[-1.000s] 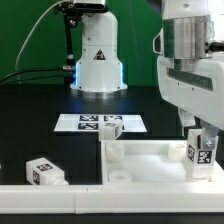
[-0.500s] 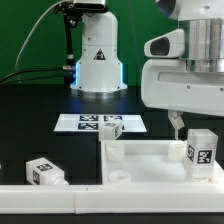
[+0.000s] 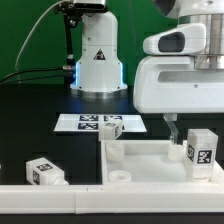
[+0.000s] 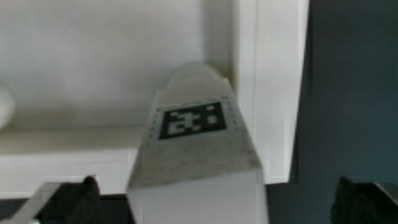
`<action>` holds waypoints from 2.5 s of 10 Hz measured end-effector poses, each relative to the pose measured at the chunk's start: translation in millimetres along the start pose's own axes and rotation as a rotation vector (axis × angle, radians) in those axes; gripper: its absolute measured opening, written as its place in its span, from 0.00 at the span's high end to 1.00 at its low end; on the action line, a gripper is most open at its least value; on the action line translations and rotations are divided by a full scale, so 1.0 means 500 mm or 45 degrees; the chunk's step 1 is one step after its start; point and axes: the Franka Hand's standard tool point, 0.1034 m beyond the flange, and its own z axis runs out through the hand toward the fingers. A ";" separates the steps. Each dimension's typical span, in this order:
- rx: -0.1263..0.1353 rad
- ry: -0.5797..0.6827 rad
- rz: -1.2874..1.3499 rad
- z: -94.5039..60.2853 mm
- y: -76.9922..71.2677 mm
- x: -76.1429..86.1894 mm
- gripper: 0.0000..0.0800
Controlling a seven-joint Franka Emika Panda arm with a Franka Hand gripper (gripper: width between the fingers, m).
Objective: Assemble square table
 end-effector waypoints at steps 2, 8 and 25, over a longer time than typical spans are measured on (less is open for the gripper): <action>-0.002 0.000 0.050 0.000 0.002 0.000 0.31; -0.004 -0.014 0.850 0.003 0.018 -0.003 0.64; 0.013 -0.023 0.098 0.006 0.005 -0.008 0.19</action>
Offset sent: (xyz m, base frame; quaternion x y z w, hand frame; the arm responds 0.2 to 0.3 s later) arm 0.0000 0.0000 0.0000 0.0000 0.0000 0.1938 0.9810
